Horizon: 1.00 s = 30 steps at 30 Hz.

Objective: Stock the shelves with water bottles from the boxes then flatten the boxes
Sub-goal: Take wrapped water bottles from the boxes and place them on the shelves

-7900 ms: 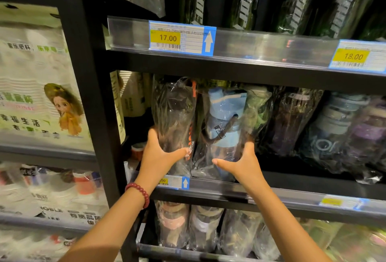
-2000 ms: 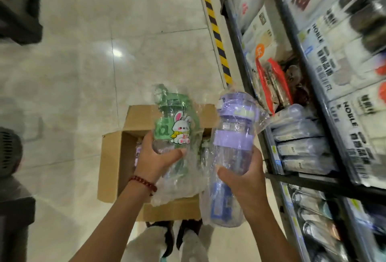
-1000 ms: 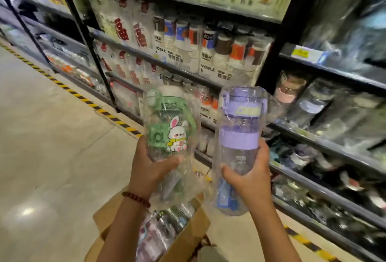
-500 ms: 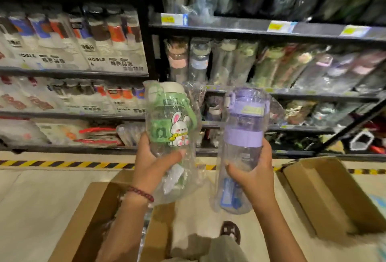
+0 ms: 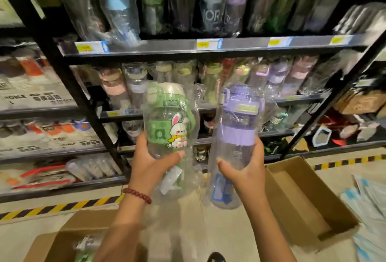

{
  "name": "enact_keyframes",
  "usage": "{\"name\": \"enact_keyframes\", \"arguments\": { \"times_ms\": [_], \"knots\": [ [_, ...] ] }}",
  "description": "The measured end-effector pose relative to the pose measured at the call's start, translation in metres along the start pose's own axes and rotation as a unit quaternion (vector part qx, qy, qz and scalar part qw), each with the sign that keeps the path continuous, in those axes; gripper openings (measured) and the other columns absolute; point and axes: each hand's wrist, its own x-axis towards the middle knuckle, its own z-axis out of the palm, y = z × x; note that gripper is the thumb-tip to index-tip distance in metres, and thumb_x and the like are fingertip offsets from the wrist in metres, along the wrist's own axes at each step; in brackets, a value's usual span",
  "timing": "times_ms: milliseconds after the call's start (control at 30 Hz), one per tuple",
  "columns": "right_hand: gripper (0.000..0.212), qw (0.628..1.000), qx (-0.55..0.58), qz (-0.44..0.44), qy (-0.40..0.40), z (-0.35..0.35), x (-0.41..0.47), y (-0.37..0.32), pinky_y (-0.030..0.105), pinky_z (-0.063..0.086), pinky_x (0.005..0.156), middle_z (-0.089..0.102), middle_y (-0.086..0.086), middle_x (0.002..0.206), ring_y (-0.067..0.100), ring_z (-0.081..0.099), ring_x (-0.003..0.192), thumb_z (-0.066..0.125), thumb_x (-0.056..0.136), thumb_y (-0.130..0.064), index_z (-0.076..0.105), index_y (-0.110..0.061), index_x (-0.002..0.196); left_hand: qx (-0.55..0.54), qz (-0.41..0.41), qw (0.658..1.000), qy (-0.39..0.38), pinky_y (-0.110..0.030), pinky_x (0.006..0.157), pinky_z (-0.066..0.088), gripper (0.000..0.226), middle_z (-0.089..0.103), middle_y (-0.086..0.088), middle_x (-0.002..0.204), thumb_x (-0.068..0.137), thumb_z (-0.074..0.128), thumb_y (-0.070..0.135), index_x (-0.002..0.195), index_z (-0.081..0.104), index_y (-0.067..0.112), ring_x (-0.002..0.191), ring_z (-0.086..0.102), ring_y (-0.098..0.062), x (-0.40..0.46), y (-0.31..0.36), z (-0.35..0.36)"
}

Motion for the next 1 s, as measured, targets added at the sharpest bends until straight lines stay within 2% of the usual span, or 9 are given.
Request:
{"name": "enact_keyframes", "arguments": {
  "times_ms": [100, 267, 433, 600, 667, 733, 800, 900, 1000],
  "knots": [
    [0.096, 1.000, -0.008, -0.013, -0.007, -0.018, 0.034, 0.009, 0.000, 0.039, 0.076, 0.053, -0.009, 0.124, -0.009, 0.053, 0.103, 0.075, 0.055, -0.032, 0.033, -0.020, 0.140, -0.012, 0.008, 1.000, 0.006, -0.009, 0.065, 0.050, 0.068, 0.063, 0.010, 0.102, 0.050, 0.078, 0.016, 0.111, 0.050, 0.024, 0.081, 0.063, 0.010, 0.015, 0.002, 0.034],
    [0.095, 1.000, -0.010, -0.019, -0.021, -0.042, 0.075, 0.025, 0.005, 0.040, 0.078, 0.052, -0.006, 0.127, -0.002, 0.053, 0.107, 0.075, 0.056, -0.031, 0.032, -0.022, 0.141, -0.020, 0.008, 0.999, 0.028, -0.011, 0.066, 0.051, 0.069, 0.063, 0.012, 0.103, 0.045, 0.082, 0.025, 0.106, 0.050, 0.034, 0.085, 0.063, 0.008, 0.039, 0.002, 0.076],
    [0.094, 0.998, 0.027, -0.044, -0.028, -0.042, 0.127, 0.017, 0.000, 0.039, 0.074, 0.049, -0.021, 0.119, -0.021, 0.048, 0.102, 0.075, 0.057, -0.028, 0.032, -0.019, 0.140, -0.024, 0.042, 0.998, 0.043, -0.008, 0.066, 0.049, 0.072, 0.061, 0.010, 0.109, 0.055, 0.085, 0.012, 0.115, 0.048, 0.030, 0.086, 0.062, 0.012, 0.079, 0.020, 0.097],
    [0.092, 0.996, 0.039, -0.069, -0.035, -0.021, 0.182, 0.000, 0.000, 0.040, 0.077, 0.048, -0.016, 0.123, -0.018, 0.046, 0.107, 0.079, 0.062, -0.026, 0.030, -0.022, 0.140, -0.003, 0.067, 0.997, 0.049, -0.004, 0.064, 0.046, 0.067, 0.059, 0.016, 0.107, 0.048, 0.081, 0.028, 0.105, 0.048, 0.038, 0.086, 0.058, 0.016, 0.131, 0.039, 0.098],
    [0.090, 0.995, 0.032, -0.083, -0.038, -0.010, 0.206, -0.009, -0.003, 0.038, 0.076, 0.047, -0.015, 0.124, -0.024, 0.043, 0.105, 0.084, 0.067, -0.016, 0.030, -0.023, 0.140, 0.002, 0.078, 0.995, 0.055, -0.001, 0.061, 0.044, 0.064, 0.058, 0.018, 0.104, 0.047, 0.080, 0.030, 0.102, 0.048, 0.038, 0.082, 0.057, 0.020, 0.155, 0.047, 0.097],
    [0.085, 0.994, 0.025, -0.102, -0.038, 0.002, 0.229, -0.020, -0.005, 0.036, 0.074, 0.044, -0.020, 0.120, -0.030, 0.041, 0.099, 0.081, 0.071, -0.008, 0.030, -0.026, 0.136, 0.002, 0.084, 0.995, 0.062, -0.002, 0.060, 0.043, 0.061, 0.057, 0.019, 0.103, 0.050, 0.077, 0.029, 0.102, 0.047, 0.037, 0.079, 0.055, 0.023, 0.181, 0.056, 0.094],
    [0.085, 0.992, 0.027, -0.116, -0.031, 0.016, 0.252, -0.031, -0.005, 0.036, 0.074, 0.042, -0.024, 0.119, -0.030, 0.041, 0.099, 0.081, 0.071, -0.010, 0.029, -0.026, 0.135, 0.001, 0.095, 0.993, 0.069, -0.003, 0.060, 0.043, 0.064, 0.057, 0.018, 0.104, 0.051, 0.076, 0.029, 0.109, 0.048, 0.032, 0.077, 0.055, 0.023, 0.212, 0.067, 0.091],
    [0.086, 0.991, 0.030, -0.130, -0.025, 0.039, 0.284, -0.049, -0.003, 0.037, 0.074, 0.043, -0.026, 0.117, -0.028, 0.044, 0.098, 0.083, 0.069, -0.014, 0.030, -0.024, 0.136, -0.008, 0.119, 0.991, 0.064, -0.003, 0.060, 0.044, 0.065, 0.060, 0.014, 0.101, 0.060, 0.084, 0.017, 0.114, 0.049, 0.022, 0.077, 0.058, 0.019, 0.256, 0.084, 0.085],
    [0.087, 0.989, 0.052, -0.133, -0.022, 0.064, 0.315, -0.064, 0.005, 0.043, 0.077, 0.050, -0.021, 0.116, -0.016, 0.052, 0.100, 0.083, 0.063, -0.023, 0.034, -0.021, 0.136, 0.016, 0.139, 0.989, 0.057, 0.002, 0.057, 0.041, 0.057, 0.055, 0.018, 0.099, 0.070, 0.080, 0.005, 0.112, 0.045, 0.025, 0.073, 0.053, 0.025, 0.291, 0.096, 0.077]
  ]
}}
